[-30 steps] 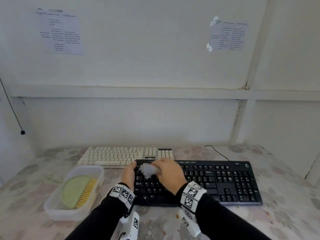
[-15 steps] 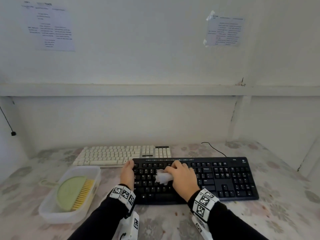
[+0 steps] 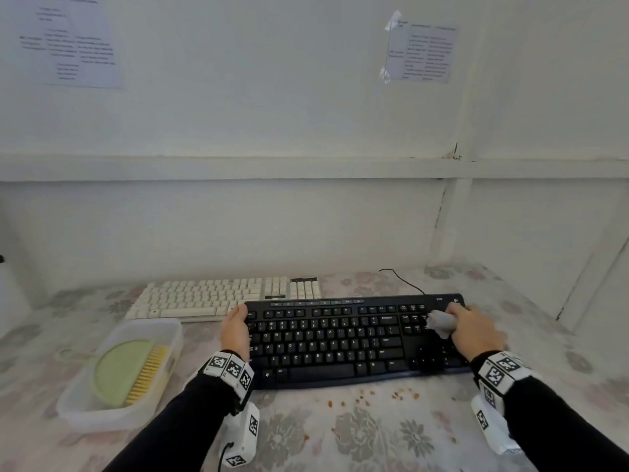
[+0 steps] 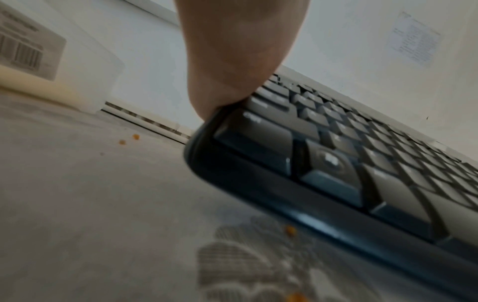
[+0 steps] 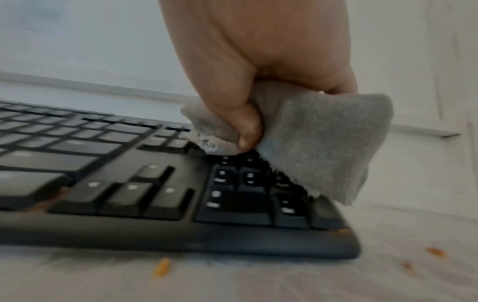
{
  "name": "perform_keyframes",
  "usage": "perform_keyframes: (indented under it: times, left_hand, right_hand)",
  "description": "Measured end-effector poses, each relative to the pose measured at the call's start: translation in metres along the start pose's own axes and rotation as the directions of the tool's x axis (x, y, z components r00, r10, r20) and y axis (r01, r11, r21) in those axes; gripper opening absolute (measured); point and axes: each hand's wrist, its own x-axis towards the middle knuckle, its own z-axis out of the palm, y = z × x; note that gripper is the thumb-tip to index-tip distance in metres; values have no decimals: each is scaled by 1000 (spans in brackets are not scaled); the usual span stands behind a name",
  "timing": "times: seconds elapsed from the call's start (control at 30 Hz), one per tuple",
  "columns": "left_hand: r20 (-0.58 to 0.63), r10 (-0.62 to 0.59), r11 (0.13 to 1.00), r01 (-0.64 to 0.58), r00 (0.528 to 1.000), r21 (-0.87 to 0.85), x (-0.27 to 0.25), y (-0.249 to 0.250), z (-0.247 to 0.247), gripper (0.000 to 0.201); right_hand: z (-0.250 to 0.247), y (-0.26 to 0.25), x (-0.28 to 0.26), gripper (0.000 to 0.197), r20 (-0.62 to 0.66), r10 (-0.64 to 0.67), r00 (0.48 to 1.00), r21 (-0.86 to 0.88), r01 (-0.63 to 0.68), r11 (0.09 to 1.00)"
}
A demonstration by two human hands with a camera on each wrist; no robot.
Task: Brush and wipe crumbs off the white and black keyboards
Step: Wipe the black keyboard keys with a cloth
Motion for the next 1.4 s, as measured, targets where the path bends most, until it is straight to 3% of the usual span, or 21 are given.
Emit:
perform_keyframes:
  times: [0.1,0.2,0.3,0.43,0.5,0.6,0.8,1.0,1.17,1.4]
  left_hand:
    - [31,-9,1000,9,999,-23,6,-5,-2,54]
    - [46,-13,999,15,999,-45,31,-26,-8,76]
    - [57,-51,998,53,997,-39,49,-40,-13,88]
    - [64,-81,992,87,995,-95,67,-53,-18,85]
    - [82,-96,989,105,992,-105,35,-26,-11,74]
    - [99,-88,987,100,991,-125,9,-6,-7,25]
    - [139,-131,975,153,982,-160,13,-7,-7,19]
    - [116,-117,990,126,986,-71,8,-7,-6,26]
    - [85,-82,994,87,993,-58,34,-25,-15,75]
    - [75,-70,996,74,995,-46,62,-44,-23,96]
  right_hand:
    - [-4,1,5,25,-25,44,999,35,-43,998]
    - [-2,-28,2,34,-110,-136,984,101,148,984]
    - [13,-80,-15,39,-100,-415,904,105,425,899]
    - [43,-154,-46,35,118,-636,762,153,619,770]
    - [53,-183,-60,34,166,-698,696,180,675,716]
    - [66,-212,-73,32,203,-737,644,111,733,671]
    - [75,-212,-82,45,284,-780,558,-18,816,578]
    - [60,-176,-71,39,296,-728,618,-10,765,644]
    - [48,-129,-51,33,253,-636,729,6,656,755]
    - [21,-49,-25,29,185,-390,902,-92,411,907]
